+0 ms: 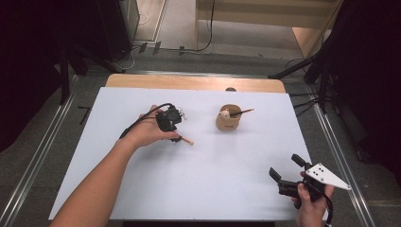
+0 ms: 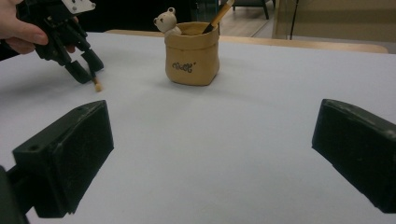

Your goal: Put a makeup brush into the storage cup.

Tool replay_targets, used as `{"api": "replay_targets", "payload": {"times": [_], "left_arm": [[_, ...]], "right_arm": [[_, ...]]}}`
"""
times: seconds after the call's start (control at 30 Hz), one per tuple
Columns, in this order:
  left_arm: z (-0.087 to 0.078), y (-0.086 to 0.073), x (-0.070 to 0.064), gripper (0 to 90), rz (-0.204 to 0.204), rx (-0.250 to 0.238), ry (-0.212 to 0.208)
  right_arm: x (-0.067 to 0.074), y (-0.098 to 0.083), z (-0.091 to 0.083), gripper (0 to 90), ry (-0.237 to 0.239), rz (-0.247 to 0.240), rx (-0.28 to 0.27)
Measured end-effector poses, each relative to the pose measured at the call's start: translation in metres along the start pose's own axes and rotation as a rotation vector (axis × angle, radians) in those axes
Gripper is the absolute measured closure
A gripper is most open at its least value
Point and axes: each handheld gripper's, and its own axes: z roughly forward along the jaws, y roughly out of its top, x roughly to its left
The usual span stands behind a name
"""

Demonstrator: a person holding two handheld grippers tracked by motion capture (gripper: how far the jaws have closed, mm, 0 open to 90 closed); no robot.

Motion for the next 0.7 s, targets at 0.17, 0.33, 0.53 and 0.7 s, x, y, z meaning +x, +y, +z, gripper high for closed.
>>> {"api": "replay_targets", "payload": {"times": [0.17,0.33,0.53,0.7], "left_arm": [[0.0,0.004,-0.004,84.6,0.022,0.03,0.012],[0.0,0.005,-0.003,84.8,0.003,0.036,0.003],[-0.002,-0.002,0.004,84.8,-0.051,-0.012,-0.048],[-0.008,-0.013,0.009,84.9,-0.096,-0.087,-0.073]], "right_arm": [[0.001,0.0,0.0,0.0,0.003,0.003,0.003],[0.001,-0.001,0.001,0.0,0.004,0.002,0.005],[0.001,-0.001,0.002,0.0,0.004,0.004,0.011],[0.001,-0.001,0.002,0.0,0.005,0.002,0.01]]}}
